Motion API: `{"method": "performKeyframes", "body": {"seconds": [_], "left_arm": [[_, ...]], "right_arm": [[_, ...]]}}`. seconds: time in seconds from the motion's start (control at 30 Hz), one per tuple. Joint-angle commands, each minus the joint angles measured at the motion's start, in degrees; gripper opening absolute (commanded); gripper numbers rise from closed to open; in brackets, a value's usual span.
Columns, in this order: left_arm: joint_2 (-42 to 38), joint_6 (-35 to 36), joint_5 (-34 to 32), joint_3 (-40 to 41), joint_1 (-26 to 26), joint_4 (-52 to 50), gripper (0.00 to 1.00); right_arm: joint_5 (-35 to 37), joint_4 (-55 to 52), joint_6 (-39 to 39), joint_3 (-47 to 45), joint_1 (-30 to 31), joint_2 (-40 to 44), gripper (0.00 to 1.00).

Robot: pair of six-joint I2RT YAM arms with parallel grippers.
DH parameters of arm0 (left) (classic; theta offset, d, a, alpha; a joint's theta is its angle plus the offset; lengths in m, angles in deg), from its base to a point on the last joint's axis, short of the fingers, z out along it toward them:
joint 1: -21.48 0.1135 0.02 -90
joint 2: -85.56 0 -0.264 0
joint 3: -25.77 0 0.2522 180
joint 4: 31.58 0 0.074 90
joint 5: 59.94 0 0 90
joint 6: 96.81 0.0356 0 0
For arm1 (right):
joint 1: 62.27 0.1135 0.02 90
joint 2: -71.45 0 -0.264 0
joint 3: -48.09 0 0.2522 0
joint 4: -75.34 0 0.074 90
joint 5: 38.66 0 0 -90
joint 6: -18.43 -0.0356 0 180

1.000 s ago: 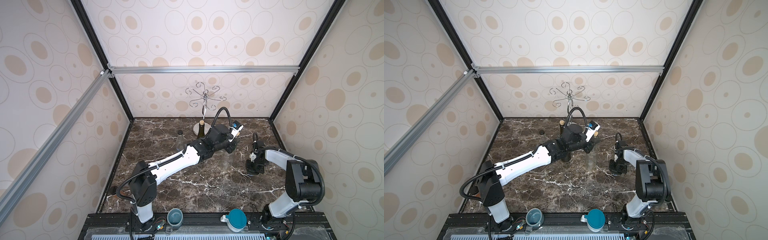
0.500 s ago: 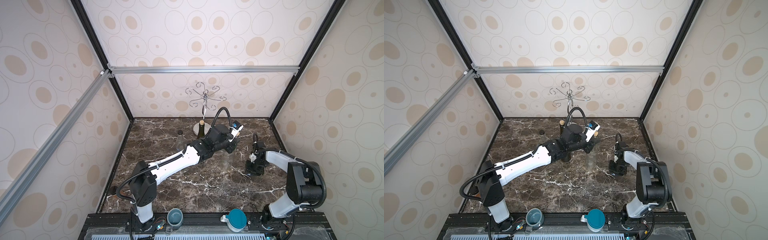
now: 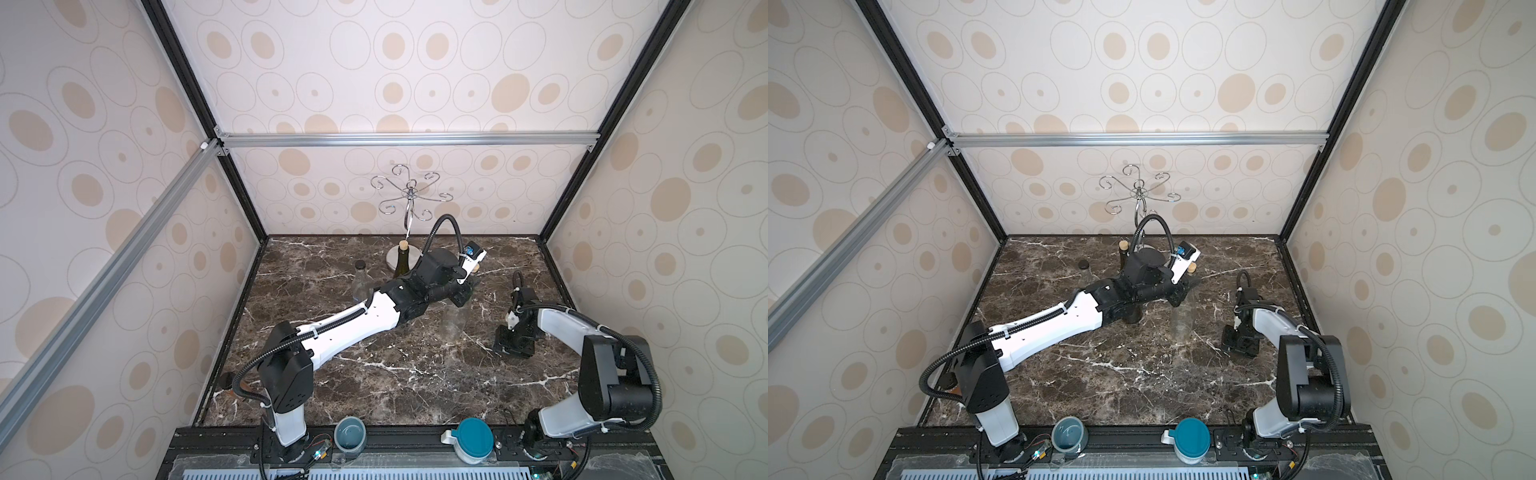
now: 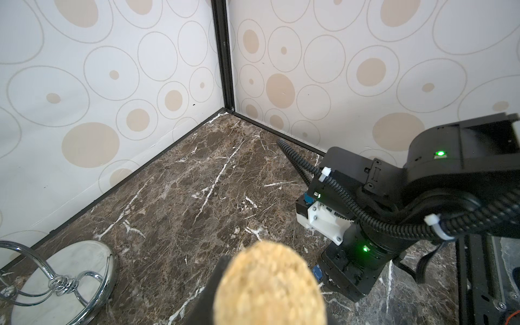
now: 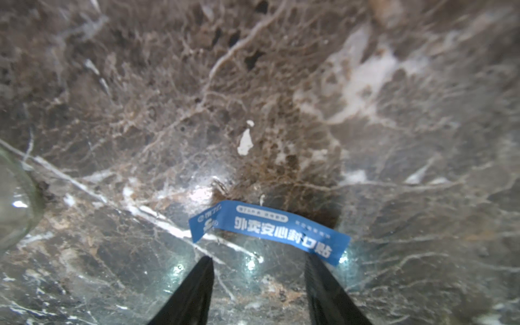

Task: Remove the label from the bottle
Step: Place the label at the center of the board, then place the bottle at the center of the board.

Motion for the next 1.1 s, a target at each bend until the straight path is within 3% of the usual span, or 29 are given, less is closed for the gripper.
{"method": "performKeyframes", "body": {"seconds": [0.0,0.03,0.1,0.23,0.33,0.37,0.77,1.07], "left_arm": [[0.67,-0.93,0.31,-0.27,0.01,-3.82,0.16],[0.83,-1.1,0.12,-0.67,0.05,-3.69,0.16],[1.27,-1.41,-0.13,-1.45,0.14,-3.43,0.16],[2.22,-1.82,-0.83,-3.3,0.53,-2.99,0.14],[3.25,-1.74,-1.38,-5.27,1.01,-2.93,0.11],[3.77,-1.64,-1.55,-6.11,1.19,-2.98,0.11],[13.76,1.28,-4.18,-23.18,2.77,-4.68,0.06],[28.9,2.49,-4.53,-47.96,4.79,-11.15,0.05]], "right_arm": [[-0.04,-2.28,-0.37,0.01,-0.78,2.44,0.58],[-0.09,-2.66,-0.37,0.28,-0.93,2.98,0.59],[-0.31,-3.57,-0.3,0.88,-0.98,4.19,0.7],[-0.31,-5.41,-0.62,2.66,-1.26,7.3,0.78],[-1.07,-6.8,-0.63,4.24,-1.94,9.05,0.98],[-1.43,-7.28,-0.59,4.77,-2.28,9.56,1.0],[-2.82,-10.18,0.59,7.14,-5.09,14.7,1.0],[-4.09,-10.47,2.01,7.14,-5.56,17.07,1.0]]}}
